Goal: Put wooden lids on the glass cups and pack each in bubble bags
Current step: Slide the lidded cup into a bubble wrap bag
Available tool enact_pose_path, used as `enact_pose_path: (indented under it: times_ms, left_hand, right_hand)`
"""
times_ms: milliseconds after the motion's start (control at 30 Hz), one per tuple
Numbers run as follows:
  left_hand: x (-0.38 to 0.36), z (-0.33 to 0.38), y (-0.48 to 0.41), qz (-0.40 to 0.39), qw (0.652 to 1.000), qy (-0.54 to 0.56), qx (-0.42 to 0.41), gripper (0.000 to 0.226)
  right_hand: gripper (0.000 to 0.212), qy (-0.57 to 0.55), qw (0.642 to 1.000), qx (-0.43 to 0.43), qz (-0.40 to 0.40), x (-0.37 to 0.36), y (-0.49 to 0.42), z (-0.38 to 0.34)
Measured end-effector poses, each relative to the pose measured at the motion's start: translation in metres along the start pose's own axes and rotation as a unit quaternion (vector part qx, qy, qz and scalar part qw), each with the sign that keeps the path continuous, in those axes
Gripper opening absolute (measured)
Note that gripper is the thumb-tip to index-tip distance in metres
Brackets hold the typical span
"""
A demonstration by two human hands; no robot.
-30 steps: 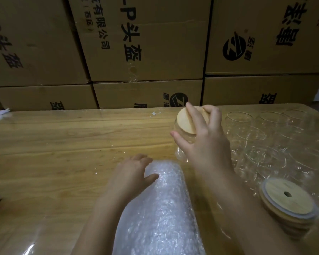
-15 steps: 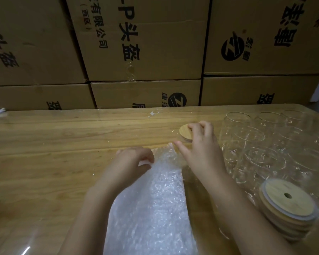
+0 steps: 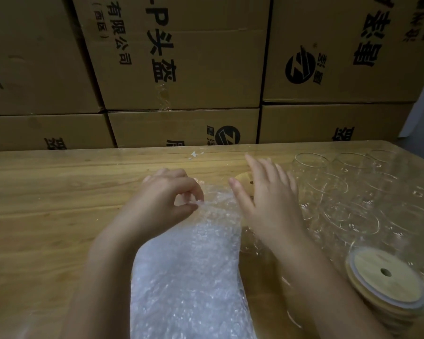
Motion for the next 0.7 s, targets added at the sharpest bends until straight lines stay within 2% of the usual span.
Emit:
enact_pose_path:
  times_ms: [133,233,300,400,533,633,700]
  left_hand:
    - [0.009,0.003,0.003,0.024,0.999,0.021,-0.009,0.034]
    - [0.013,0.005,0.006,0.054,0.994,0.100,-0.010,0.048]
    - [0.015,0.005,0.008,0.077,0.989,0.123,-0.015,0.058]
    - [0.016,0.004,0.008,0.094,0.990,0.094,-0.038,0.065]
    - [0.016,0.002,0.007,0.154,0.986,0.030,-0.056,0.069]
    - [0.012,0.002,0.003,0.243,0.970,0.008,-0.018,0.055]
    - [0.012,0.003,0.002,0.309,0.949,0.071,0.002,0.043]
  right_hand:
    - [0.056,-0.147,0.982,0.119,-0.009,0.017,0.005,-0.013]
    - [0.051,-0.184,0.969,0.163,-0.015,0.019,0.011,-0.022]
    - [0.052,-0.165,0.967,0.191,-0.017,0.018,0.015,-0.027]
    - [0.052,-0.132,0.963,0.226,-0.057,0.016,0.017,-0.026]
    - [0.029,-0.068,0.947,0.309,-0.061,0.013,0.017,-0.026]
    - [0.015,-0.047,0.946,0.321,-0.008,0.007,0.018,-0.029]
    - [0.014,-0.022,0.954,0.297,0.012,0.004,0.019,-0.030]
Point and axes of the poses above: each hand's wrist, its own y-axis away from the middle knuckle, its own x-axis out of the back of the hand, z = x × y, the point moved 1 cm from there along -y, towards the middle knuckle, and after that the axes turned 7 degrees about -x, right-handed, at the moved point
